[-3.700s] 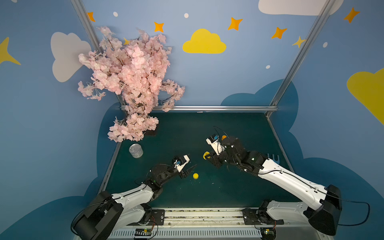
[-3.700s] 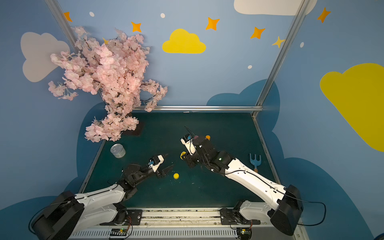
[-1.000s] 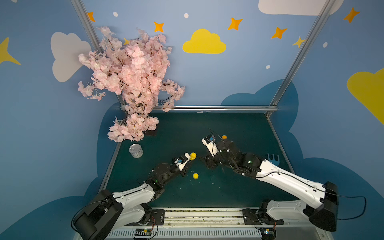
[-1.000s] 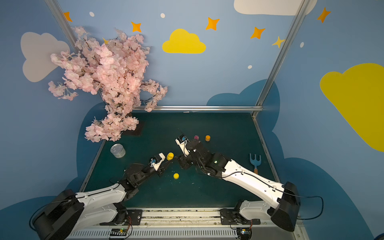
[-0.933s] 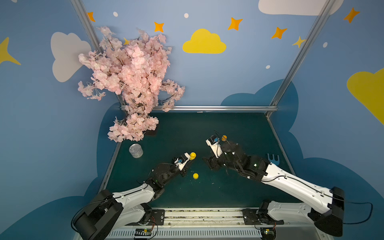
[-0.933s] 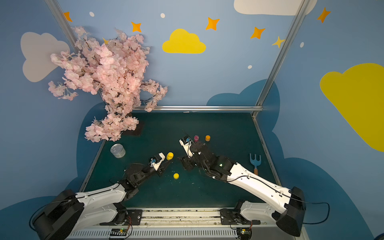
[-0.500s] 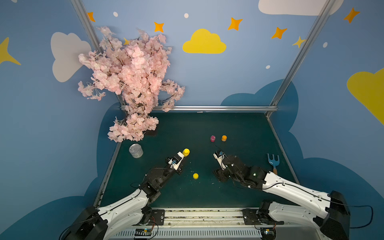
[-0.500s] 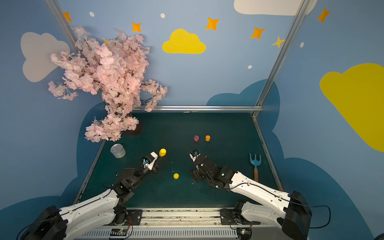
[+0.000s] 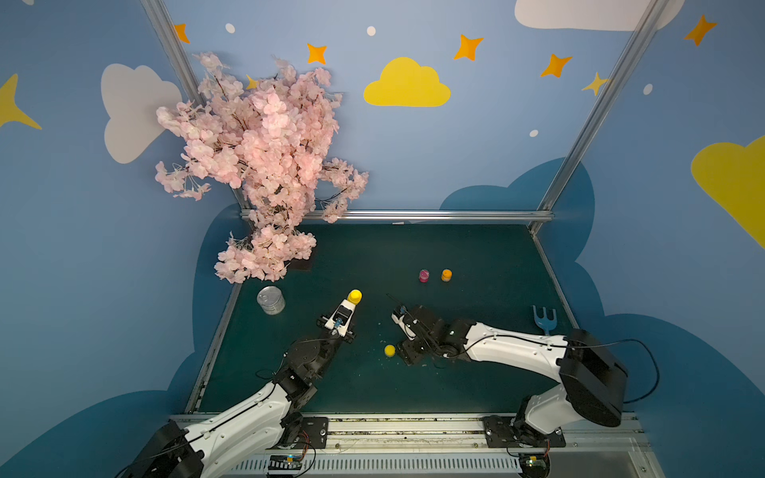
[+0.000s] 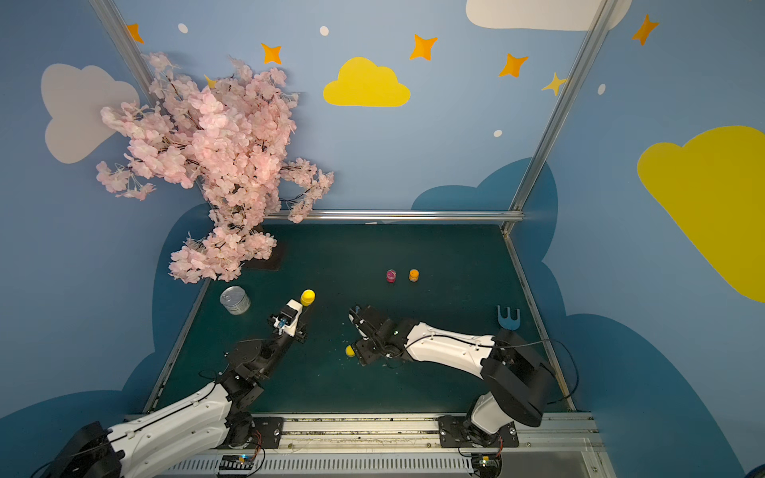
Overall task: Close the paint jar lid
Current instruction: Pick up the lid from the center of the board.
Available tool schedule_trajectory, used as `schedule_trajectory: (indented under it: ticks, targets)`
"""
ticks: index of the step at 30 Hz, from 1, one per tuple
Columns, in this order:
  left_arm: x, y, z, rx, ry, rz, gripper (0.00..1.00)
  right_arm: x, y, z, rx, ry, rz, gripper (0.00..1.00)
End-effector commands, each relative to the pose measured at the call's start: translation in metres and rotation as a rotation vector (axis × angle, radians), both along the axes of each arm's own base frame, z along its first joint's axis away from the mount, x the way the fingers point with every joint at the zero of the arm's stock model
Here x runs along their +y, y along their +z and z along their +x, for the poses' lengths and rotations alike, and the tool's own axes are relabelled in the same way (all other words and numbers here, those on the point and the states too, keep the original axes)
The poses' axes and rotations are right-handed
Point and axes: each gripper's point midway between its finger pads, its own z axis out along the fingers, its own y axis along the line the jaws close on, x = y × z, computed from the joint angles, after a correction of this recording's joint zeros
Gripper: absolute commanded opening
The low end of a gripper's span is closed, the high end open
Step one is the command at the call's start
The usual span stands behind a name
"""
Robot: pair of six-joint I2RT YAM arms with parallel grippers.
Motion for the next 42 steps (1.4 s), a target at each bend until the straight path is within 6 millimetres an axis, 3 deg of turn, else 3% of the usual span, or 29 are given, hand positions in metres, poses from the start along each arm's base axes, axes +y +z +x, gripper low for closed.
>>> schedule_trajectory:
  ticks: [1, 8, 12, 26, 42]
  targets:
    - [0.008, 0.000, 0.002, -0.007, 0.050, 0.008, 0.28, 0.024, 0.005, -0.001, -0.016, 0.043, 0.017, 0.72]
    - [0.014, 0.003, 0.001, -0.023, 0.077, -0.011, 0.28, 0.030, -0.014, 0.006, -0.046, 0.029, -0.136, 0.64]
    - [0.029, 0.008, -0.001, -0.042, 0.143, -0.036, 0.27, 0.033, -0.023, 0.006, -0.037, 0.026, -0.150, 0.61]
    - [0.040, 0.009, 0.000, -0.047, 0.201, -0.049, 0.28, 0.037, -0.031, 0.004, -0.020, 0.031, -0.159, 0.46]
    - [0.037, 0.006, 0.003, -0.035, 0.192, -0.041, 0.28, 0.043, -0.035, 0.003, -0.027, 0.041, -0.177, 0.47]
